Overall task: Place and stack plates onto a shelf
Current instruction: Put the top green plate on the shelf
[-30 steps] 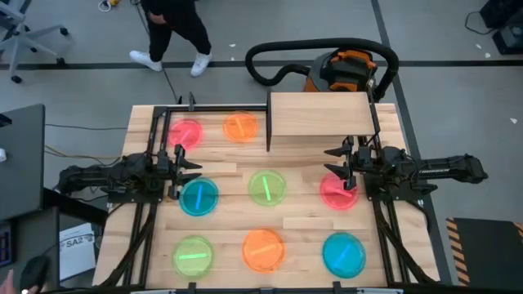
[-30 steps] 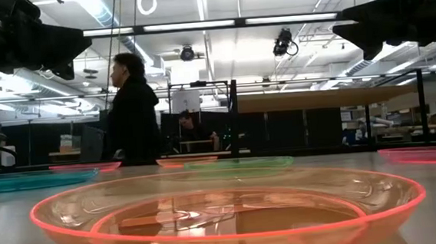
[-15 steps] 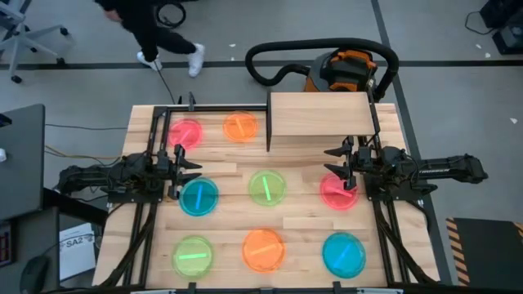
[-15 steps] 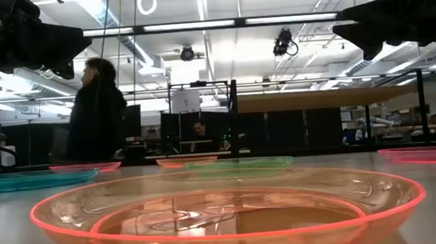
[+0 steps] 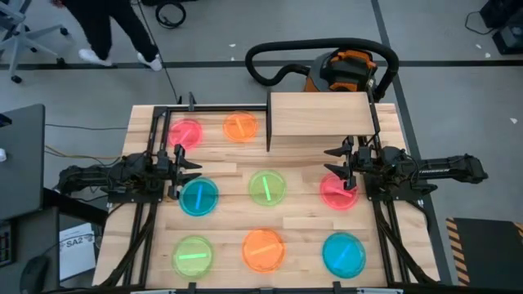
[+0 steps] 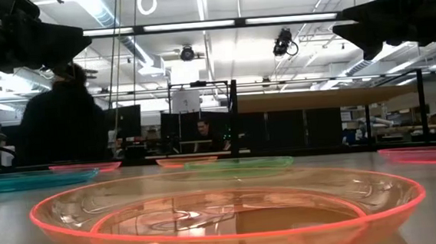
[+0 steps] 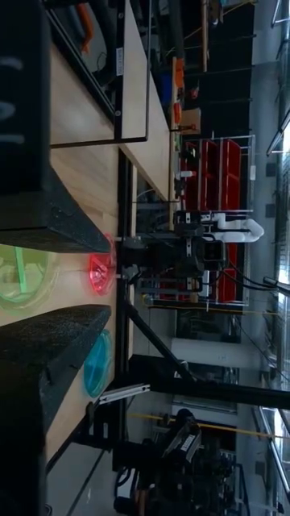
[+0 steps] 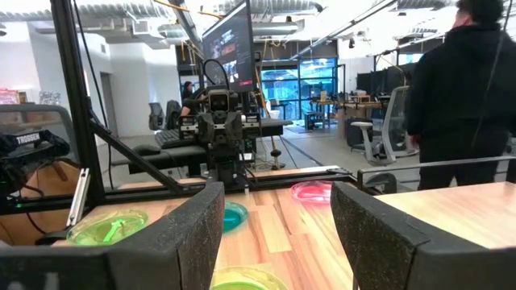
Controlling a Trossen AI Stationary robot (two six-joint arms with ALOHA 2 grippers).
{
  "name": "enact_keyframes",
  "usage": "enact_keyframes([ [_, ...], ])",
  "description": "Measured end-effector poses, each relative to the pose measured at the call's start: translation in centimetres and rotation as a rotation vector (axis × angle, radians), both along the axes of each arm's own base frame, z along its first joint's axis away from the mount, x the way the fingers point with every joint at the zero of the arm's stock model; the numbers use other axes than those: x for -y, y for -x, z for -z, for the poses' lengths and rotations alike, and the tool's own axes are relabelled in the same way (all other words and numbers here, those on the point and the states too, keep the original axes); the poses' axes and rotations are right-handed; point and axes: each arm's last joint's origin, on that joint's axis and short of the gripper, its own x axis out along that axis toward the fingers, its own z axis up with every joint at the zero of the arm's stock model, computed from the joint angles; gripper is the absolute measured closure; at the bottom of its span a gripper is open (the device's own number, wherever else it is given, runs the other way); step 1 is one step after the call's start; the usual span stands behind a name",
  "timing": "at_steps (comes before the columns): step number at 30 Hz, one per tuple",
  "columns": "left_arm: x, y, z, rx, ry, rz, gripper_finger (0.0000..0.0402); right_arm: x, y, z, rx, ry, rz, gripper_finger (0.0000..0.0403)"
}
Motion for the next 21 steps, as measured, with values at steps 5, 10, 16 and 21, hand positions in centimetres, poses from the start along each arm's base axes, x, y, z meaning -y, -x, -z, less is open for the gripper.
enact_keyframes([
  [5, 0.00, 0.00, 0.01, 0.000, 0.000, 0.000, 0.0280, 0.01, 0.03, -0.14, 0.011, 0.029, 0.010, 0.0169],
  [10, -0.01, 0.00, -0.01, 0.001, 0.000, -0.002, 0.0280, 0.02, 0.08, -0.34, 0.031, 0.048, 0.020, 0.0169],
  [16, -0.01, 0.00, -0.03, 0.003, 0.000, -0.004, 0.0280, -0.02, 0.08, -0.36, 0.033, 0.051, 0.004, 0.0169],
  [21, -0.01, 0.01, -0.05, 0.005, 0.000, -0.004, 0.0280, -0.16, 0.06, -0.36, 0.033, 0.060, -0.043, 0.0169],
])
